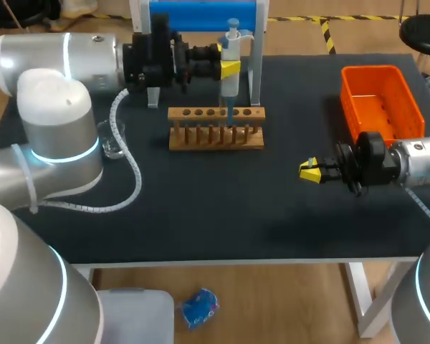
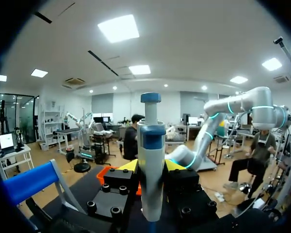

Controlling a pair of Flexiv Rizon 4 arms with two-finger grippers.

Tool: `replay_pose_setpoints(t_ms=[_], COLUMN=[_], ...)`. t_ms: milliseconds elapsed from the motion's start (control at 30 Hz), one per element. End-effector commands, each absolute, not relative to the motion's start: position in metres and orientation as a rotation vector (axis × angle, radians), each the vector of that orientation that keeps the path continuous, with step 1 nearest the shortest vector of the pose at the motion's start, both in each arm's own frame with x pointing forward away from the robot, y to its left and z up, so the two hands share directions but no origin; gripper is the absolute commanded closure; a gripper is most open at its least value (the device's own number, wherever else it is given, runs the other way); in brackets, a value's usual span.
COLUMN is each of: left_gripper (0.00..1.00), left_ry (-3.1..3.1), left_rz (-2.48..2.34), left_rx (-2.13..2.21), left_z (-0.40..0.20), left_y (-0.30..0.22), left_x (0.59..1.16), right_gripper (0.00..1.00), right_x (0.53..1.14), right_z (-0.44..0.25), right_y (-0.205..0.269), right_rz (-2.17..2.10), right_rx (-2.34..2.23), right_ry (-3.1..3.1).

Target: Invert the test tube, pick up the pipette, mount the tip to pipette, aspirate from beaker and dispense into the tube, eject the tip, return the pipette, and cap with the stopper.

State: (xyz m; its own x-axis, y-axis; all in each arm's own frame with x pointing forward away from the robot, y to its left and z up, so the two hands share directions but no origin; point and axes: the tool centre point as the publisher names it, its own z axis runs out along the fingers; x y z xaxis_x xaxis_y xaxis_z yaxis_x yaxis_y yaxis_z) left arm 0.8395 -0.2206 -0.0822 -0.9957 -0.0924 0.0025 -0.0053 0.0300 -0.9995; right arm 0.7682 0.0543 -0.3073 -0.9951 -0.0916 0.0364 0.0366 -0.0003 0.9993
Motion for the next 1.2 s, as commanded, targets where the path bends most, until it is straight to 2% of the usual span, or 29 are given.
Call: replay_pose_setpoints(t_ms=[33, 1200], left_gripper=[1.0, 1.0], left_ry=[2.173, 2.248], left_rz=[-2.132, -2.1], left_rx=[-0.122, -0.052], left_z=[-0.09, -0.075], left_y=[-0.232, -0.265], left_x=[0.838, 0.824], right_gripper=[1.0, 1.0], right_x=[0.769, 0.769], right_z=[-0.308, -0.308], right_y=[0.054, 0.054], right_rz=[-2.158, -2.158], right_rx=[0.063, 0.063], right_ry=[-2.153, -2.153])
